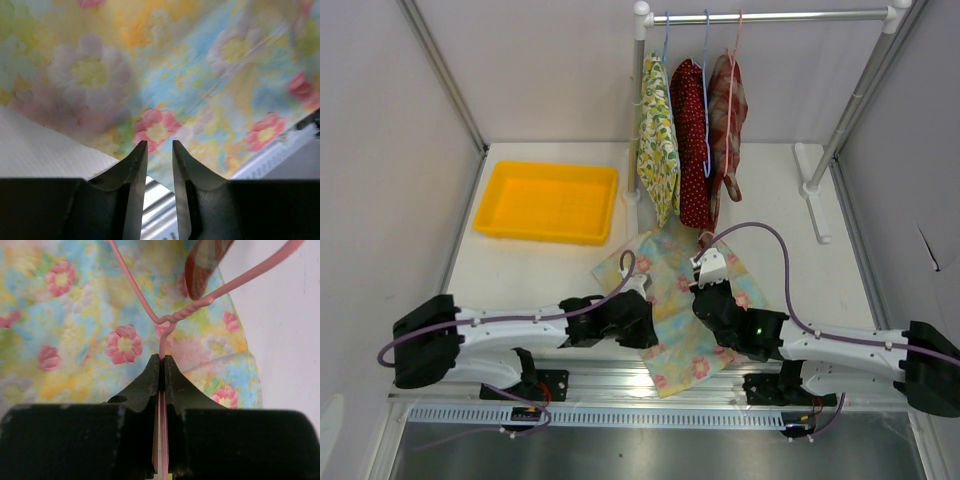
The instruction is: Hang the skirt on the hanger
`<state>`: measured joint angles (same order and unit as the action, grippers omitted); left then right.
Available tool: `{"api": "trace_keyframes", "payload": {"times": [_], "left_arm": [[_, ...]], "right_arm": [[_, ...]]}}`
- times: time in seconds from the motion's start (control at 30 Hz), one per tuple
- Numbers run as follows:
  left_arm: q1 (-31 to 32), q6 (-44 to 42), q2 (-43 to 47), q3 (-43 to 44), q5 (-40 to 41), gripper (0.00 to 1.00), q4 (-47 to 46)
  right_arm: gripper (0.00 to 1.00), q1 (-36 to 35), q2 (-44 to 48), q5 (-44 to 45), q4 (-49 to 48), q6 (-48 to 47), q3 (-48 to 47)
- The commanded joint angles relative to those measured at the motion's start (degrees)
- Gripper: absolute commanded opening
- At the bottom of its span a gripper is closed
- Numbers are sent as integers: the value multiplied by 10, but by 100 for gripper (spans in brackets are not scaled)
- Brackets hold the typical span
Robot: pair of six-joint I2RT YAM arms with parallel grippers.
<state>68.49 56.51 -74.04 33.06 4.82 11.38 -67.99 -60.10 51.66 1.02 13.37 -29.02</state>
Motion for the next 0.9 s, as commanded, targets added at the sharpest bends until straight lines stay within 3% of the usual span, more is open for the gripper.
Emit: {"api": "trace_keyframes", "payload": {"times": [0.0,0.23,0.4,0.6,0.87], "left_arm": [[-2,-45,78,80,45,34,55],[-4,-141,161,214,100,49,172],[-24,-210,173,304,128,52,226],[-75,-250,186,341,107,54,244],[-104,-272,187,385,96,54,259]], "right_arm": [[0,-19,45,13,23,-16,-49],[0,-53,110,-9,88,-30,-85],[0,-59,139,-34,128,-48,-132],[0,-65,161,-77,179,-68,-188],[0,-65,168,-71,332,-54,-321]]}}
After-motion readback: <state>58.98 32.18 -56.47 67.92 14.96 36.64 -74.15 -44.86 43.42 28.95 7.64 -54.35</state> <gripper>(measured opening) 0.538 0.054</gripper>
